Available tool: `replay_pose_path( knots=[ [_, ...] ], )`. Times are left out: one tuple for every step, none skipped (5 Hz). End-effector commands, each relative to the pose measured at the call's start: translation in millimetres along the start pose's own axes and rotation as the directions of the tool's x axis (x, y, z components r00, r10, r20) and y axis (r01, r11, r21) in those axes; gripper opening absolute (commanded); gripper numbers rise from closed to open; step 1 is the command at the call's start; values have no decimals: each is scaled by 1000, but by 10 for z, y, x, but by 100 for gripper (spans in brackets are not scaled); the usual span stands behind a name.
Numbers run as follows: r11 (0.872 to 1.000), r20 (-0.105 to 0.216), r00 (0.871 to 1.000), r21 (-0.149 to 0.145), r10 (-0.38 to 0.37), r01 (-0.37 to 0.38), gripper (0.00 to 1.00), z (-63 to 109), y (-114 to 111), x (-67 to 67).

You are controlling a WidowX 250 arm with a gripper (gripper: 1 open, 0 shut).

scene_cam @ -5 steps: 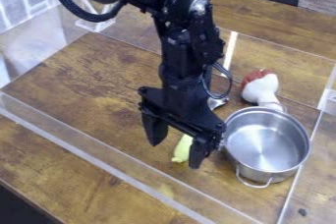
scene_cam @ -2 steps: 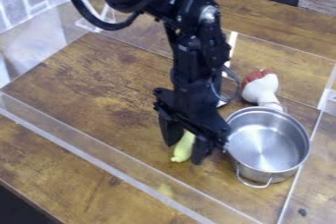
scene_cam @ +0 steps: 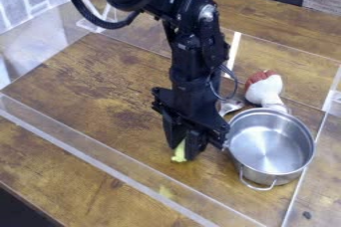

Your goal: Move the green spoon to the left

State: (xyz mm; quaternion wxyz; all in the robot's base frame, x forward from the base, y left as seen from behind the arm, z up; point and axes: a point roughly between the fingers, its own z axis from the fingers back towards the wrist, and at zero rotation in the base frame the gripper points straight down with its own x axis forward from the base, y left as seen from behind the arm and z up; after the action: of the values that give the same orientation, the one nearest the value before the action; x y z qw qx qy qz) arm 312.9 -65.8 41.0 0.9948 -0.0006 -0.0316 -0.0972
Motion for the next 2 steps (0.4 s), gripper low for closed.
replay_pose_path(
  knots=[
    [999,119,992,25,36,-39,0,562,151,132],
    [985,157,977,72,143,-155,0,892,464,130]
  ],
)
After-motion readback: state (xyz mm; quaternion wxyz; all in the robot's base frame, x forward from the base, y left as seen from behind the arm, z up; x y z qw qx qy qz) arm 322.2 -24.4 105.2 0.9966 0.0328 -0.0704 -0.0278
